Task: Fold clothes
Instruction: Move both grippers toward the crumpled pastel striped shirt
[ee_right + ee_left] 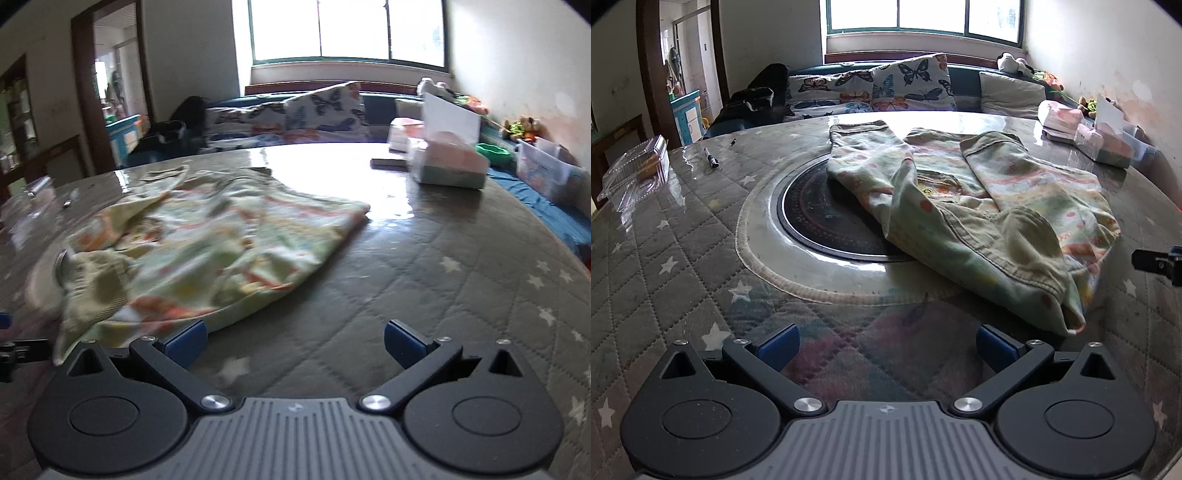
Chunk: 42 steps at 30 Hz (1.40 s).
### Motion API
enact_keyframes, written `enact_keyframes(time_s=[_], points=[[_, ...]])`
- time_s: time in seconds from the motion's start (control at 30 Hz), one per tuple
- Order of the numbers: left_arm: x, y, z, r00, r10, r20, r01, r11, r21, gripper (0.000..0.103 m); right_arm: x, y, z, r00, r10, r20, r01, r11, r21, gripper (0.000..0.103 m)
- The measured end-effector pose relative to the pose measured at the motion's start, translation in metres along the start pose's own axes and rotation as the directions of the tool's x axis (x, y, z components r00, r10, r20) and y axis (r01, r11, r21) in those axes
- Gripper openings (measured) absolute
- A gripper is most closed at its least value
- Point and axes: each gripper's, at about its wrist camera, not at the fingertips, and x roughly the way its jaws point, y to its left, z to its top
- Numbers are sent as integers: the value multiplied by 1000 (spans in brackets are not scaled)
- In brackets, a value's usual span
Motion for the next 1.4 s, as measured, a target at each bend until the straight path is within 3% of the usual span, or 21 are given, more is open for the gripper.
enact_keyframes(time_s=[0.2,0.53,0.6,0.83,0.93,1.17,1.4], points=[[-5,5,0,1000,22,-4,-22,1000,21,103,-14,33,-6,1000,6,-23,-4,999,54,103],[-16,-7,-6,1000,17,-11,-16,999,37,103,-49,23,-12,999,-25,-42,27,999,30,103],[-16,-7,-7,1000,15,-10,-14,999,41,103,-42,45,-5,997,-56,-60,58,998,26,103],[-19,-11,-11,1000,16,-5,-16,998,66,103,-7,66,-14,995,-82,-59,82,997,0,103],[-20,-14,-12,1000,16,-3,-16,997,71,103,-11,70,-19,997,-61,-47,61,998,-8,103],[-24,-19,-14,1000,18,0,-18,996,87,103,-27,50,-22,995,72,-70,-79,992,-102,103],[-26,-23,-17,1000,13,2,-13,995,101,103,-34,59,-24,994,70,-80,-78,992,-99,103]])
